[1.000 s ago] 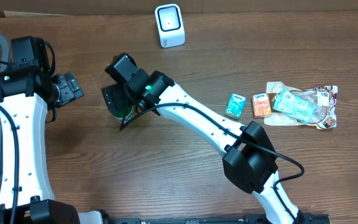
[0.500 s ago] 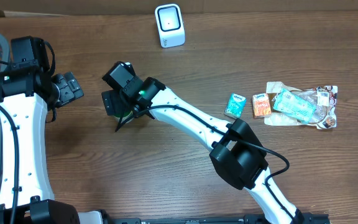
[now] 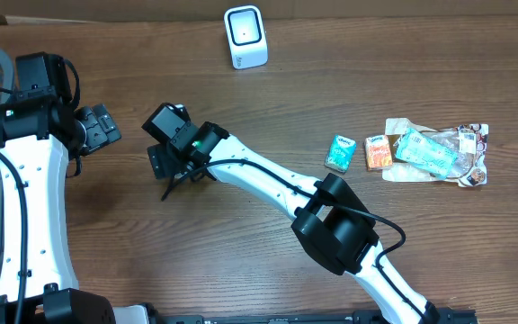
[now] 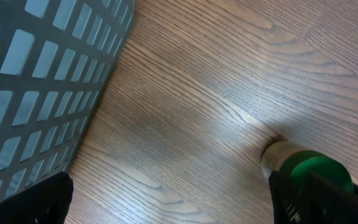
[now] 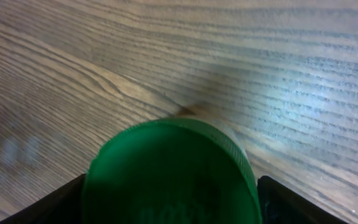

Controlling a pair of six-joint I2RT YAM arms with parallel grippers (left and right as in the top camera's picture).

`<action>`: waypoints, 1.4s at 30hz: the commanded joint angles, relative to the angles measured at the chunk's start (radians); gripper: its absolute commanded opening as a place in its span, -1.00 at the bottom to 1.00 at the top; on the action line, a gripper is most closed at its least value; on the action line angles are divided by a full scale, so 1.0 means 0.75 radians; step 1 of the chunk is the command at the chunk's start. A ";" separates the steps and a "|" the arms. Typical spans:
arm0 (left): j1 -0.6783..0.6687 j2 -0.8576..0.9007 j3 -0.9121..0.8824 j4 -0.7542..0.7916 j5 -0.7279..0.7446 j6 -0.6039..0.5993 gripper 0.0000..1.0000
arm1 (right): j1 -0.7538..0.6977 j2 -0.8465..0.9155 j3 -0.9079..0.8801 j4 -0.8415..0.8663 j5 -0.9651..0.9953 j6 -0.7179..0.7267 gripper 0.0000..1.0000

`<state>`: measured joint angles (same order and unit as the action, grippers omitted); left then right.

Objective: Scan the item barcode
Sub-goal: 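Lower the right gripper and grasp the jar by its green lid, then carry the jar upright toward the white scanner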

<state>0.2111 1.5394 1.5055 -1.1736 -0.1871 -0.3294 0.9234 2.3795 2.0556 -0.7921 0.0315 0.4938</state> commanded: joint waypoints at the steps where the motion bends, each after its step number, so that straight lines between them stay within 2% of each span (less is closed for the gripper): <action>1: -0.003 -0.003 0.002 0.004 0.006 0.025 0.99 | -0.002 0.007 0.034 -0.008 -0.007 -0.042 0.52; 16: -0.003 -0.003 0.002 0.004 0.006 0.025 0.99 | -0.046 0.006 0.038 -0.114 0.140 -0.020 0.07; 20: -0.003 -0.003 0.002 0.004 0.006 0.025 0.99 | -0.074 -0.028 0.038 -0.203 0.255 0.030 0.07; 24: -0.003 -0.003 0.002 0.004 0.006 0.025 1.00 | -0.120 -0.064 0.038 -0.352 0.374 0.177 0.08; 29: -0.003 -0.003 0.002 0.004 0.006 0.025 0.99 | -0.221 -0.066 0.037 -0.527 0.342 0.401 0.09; 32: -0.003 -0.003 0.002 0.004 0.006 0.025 0.99 | -0.276 -0.066 0.037 -0.561 0.242 0.429 0.09; 33: -0.003 -0.003 0.002 0.004 0.006 0.025 0.99 | -0.291 -0.066 0.037 -0.558 0.187 0.428 0.12; 34: -0.003 -0.003 0.002 0.004 0.006 0.025 0.99 | -0.305 -0.066 0.037 -0.558 0.128 0.423 0.30; 36: -0.003 -0.003 0.002 0.004 0.006 0.025 0.99 | -0.308 -0.066 0.037 -0.557 0.100 0.386 0.41; 42: -0.003 -0.003 0.002 0.004 0.006 0.025 0.99 | -0.315 -0.081 0.091 -0.599 0.096 -0.141 0.74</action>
<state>0.2111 1.5394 1.5055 -1.1736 -0.1871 -0.3290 0.6834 2.3329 2.0861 -1.2266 0.1265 0.6373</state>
